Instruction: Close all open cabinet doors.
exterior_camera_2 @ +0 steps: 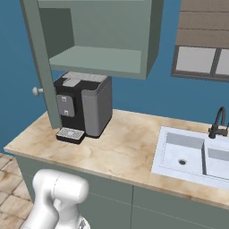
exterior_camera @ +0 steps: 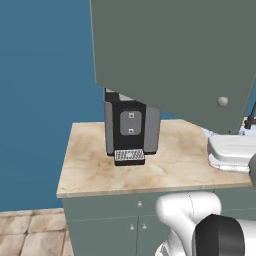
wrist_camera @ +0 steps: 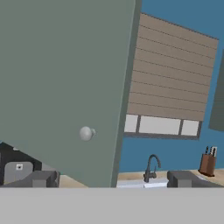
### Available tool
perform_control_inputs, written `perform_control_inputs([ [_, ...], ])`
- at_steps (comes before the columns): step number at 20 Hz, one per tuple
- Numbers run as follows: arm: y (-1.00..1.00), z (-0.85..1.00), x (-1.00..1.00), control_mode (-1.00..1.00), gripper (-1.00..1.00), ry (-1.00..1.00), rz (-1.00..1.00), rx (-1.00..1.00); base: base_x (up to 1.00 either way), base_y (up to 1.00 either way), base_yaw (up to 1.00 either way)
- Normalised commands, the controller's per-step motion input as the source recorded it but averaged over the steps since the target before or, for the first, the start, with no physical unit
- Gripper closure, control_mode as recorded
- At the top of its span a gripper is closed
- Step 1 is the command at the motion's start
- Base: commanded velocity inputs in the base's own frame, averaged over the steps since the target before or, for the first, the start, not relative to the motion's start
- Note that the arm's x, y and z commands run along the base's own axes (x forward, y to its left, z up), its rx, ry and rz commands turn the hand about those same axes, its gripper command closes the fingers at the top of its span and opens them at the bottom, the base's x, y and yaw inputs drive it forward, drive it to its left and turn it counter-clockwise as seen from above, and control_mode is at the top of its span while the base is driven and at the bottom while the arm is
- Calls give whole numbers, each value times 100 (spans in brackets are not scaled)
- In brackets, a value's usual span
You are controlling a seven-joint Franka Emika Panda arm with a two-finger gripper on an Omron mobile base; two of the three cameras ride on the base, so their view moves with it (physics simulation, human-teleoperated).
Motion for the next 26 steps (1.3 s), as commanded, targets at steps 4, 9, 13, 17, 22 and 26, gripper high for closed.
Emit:
perform_control_inputs([
  [4, 0, 0, 18, -100, -100, 0, 0, 0, 0, 0, 0],
  [9, 0, -1, 53, -100, -100, 0, -1, 0, 0, 0, 0],
  [13, 0, -2, 53, -100, -100, 0, 0, 0, 0, 0, 0],
  [17, -3, -3, 37, -100, -100, 0, 0, 0, 0, 0, 0],
  [22, -13, -1, 25, -100, -100, 0, 0, 0, 0, 0, 0],
  [26, -21, 0, 31, -100, -100, 0, 1, 0, 0, 0, 0],
])
